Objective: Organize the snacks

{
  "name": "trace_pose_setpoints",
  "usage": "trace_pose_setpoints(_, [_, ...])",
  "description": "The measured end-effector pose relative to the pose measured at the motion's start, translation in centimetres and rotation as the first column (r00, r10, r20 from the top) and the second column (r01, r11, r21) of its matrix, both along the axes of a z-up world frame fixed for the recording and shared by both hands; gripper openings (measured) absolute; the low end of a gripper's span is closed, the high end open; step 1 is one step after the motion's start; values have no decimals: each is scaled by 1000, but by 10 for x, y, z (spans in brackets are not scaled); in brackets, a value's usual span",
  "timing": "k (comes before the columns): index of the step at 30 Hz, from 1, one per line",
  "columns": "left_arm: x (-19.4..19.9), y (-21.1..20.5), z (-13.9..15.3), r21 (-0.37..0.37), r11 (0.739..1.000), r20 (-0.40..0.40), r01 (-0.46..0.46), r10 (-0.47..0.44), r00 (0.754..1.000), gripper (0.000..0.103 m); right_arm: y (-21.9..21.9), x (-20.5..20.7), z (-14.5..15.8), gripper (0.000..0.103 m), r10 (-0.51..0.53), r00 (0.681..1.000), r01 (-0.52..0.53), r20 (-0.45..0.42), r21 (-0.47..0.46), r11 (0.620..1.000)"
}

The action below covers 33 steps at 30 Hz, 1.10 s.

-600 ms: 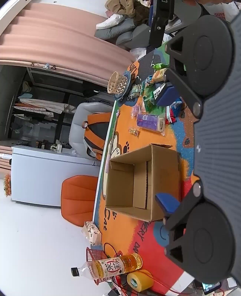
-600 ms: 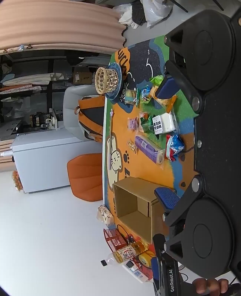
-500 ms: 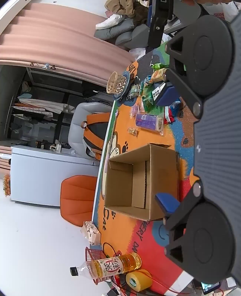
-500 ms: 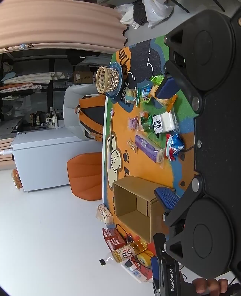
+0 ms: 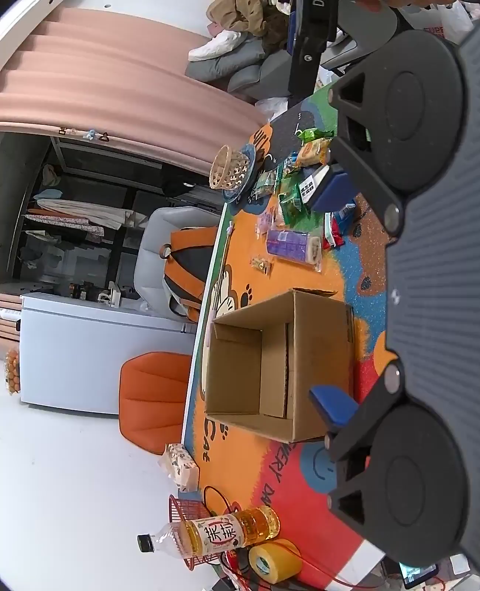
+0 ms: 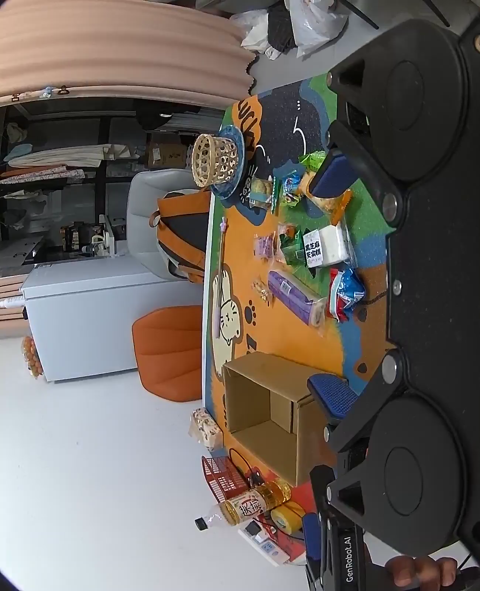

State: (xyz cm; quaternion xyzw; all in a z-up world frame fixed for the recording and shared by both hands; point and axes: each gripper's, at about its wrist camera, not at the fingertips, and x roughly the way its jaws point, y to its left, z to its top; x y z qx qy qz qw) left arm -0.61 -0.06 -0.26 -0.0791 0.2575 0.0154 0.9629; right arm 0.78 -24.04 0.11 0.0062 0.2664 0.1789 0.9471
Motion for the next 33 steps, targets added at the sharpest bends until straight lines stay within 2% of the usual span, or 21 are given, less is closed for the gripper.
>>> trace_pose_setpoints(33, [-2, -2, -3, 1, 1000, -8, 4, -4, 1000, 99, -2, 2, 2, 103, 29, 1000, -29, 5, -20, 999])
